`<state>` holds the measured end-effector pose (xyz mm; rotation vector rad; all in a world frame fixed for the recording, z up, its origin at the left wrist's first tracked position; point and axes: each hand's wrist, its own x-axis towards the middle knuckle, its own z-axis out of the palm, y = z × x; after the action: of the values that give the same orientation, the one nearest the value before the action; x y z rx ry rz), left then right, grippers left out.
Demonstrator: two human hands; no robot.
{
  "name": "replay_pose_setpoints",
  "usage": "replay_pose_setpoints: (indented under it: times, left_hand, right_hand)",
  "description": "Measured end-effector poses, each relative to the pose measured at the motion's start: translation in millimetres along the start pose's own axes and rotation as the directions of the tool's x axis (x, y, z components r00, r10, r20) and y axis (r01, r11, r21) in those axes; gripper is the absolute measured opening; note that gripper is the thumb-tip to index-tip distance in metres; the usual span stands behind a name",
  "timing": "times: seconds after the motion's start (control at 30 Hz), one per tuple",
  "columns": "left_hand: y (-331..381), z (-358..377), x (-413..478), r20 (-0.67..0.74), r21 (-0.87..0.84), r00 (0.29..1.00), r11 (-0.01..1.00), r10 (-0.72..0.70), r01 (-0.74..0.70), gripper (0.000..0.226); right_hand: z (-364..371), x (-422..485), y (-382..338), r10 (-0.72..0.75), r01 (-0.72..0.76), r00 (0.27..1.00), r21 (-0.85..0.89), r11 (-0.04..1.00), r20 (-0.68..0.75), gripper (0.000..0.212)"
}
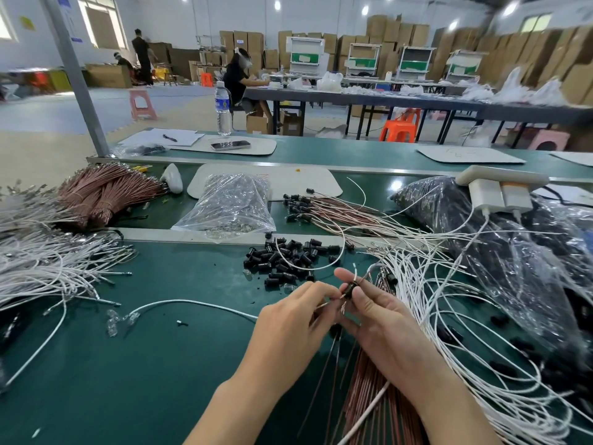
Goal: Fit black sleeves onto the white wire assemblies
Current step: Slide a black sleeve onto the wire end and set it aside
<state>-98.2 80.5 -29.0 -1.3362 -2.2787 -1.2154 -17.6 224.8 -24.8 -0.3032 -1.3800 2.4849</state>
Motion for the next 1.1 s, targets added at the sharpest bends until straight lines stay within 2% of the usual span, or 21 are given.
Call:
replay_pose_setpoints:
  times: [0.17, 0.37, 0.47, 0.57, 0.7, 0.77, 0.87, 0.97, 1.1]
  left_hand:
    - [-8, -5, 1, -0.005, 0.057, 0.999, 0.997, -0.043, 0.044, 0.008]
    - [-2, -1, 1, -0.034, 0.037, 0.999, 0.999, -0.036, 0.037, 0.007]
    - [-8, -4, 3, -0.008, 0.079, 0.998, 0.995, -0.056, 0.057, 0.017]
    - [-13, -7, 4, 0.015, 0.090, 0.998, 0.994, -0.061, 0.060, 0.010]
    - [-5, -7, 4, -0.004, 0.084, 1.000, 0.996, -0.020, 0.020, 0.001]
    - [-3, -6, 3, -0.010, 0.090, 1.000, 0.996, -0.004, 0.005, 0.008]
    - [-8, -7, 4, 0.031, 0.080, 0.998, 0.996, -0.048, 0.046, 0.021]
    - [-13, -8, 5, 0.052, 0.104, 0.998, 0.994, -0.043, 0.038, 0.014]
    - [-7, -7, 4, -0.011, 0.090, 1.000, 0.996, 0.003, -0.002, 0.005]
  right_hand:
    - [-4, 2, -4, -0.050, 0.056, 0.995, 0.059, 0.997, -0.088, 0.032]
    - [6, 1, 4, -0.051, 0.047, 0.998, -0.082, 0.996, -0.048, 0.033]
    - [1, 0, -2, -0.109, 0.109, 0.990, -0.009, 0.994, -0.091, 0.031]
    - [-3, -2, -8, -0.138, 0.149, 0.982, 0.077, 0.986, -0.131, 0.031]
    - [6, -4, 0, -0.092, 0.090, 0.994, -0.036, 0.995, -0.050, 0.030]
    - [11, -5, 3, -0.083, 0.081, 0.996, -0.071, 0.994, -0.024, 0.028]
    - [6, -4, -3, -0.141, 0.149, 0.984, 0.065, 0.987, -0.111, 0.025]
    - [-4, -4, -12, -0.191, 0.228, 0.962, 0.192, 0.955, -0.194, 0.023]
    - [-1, -4, -5, -0.134, 0.147, 0.981, 0.086, 0.985, -0.141, 0.027]
